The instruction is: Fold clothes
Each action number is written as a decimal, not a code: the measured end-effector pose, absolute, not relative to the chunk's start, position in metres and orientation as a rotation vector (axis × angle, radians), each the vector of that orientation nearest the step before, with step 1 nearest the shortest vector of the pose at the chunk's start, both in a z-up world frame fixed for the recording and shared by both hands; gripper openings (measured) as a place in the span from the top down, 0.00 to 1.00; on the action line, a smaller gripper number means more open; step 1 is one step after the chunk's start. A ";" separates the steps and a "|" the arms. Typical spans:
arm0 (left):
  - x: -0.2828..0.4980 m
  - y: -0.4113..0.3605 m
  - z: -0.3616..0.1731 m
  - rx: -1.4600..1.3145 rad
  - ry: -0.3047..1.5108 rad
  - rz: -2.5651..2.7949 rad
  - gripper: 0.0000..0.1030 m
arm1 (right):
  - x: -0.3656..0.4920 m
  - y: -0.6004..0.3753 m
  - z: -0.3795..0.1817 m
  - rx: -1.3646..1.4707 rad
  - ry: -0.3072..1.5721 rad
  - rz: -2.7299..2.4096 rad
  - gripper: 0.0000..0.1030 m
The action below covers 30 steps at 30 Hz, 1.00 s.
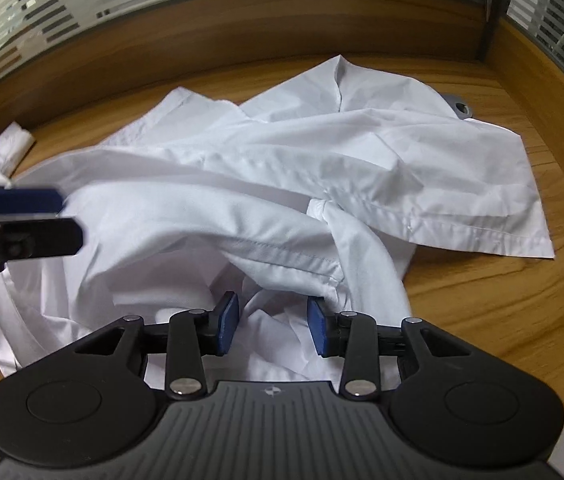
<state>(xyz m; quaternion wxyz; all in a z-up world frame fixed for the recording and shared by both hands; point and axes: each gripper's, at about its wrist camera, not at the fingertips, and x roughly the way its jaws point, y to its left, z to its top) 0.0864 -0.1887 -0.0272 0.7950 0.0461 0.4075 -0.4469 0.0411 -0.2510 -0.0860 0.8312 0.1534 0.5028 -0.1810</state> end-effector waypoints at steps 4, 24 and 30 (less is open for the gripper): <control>0.076 -0.221 -0.026 0.180 0.847 -1.059 0.36 | 0.034 -0.250 -0.089 0.314 1.074 -0.393 0.60; 0.113 -0.275 -0.077 0.030 1.099 -1.024 0.65 | 0.006 -0.250 -0.104 0.389 1.001 -0.391 0.58; 0.122 -0.268 -0.070 -0.080 1.146 -1.055 0.63 | -0.003 -0.263 -0.091 0.560 0.901 -0.390 0.75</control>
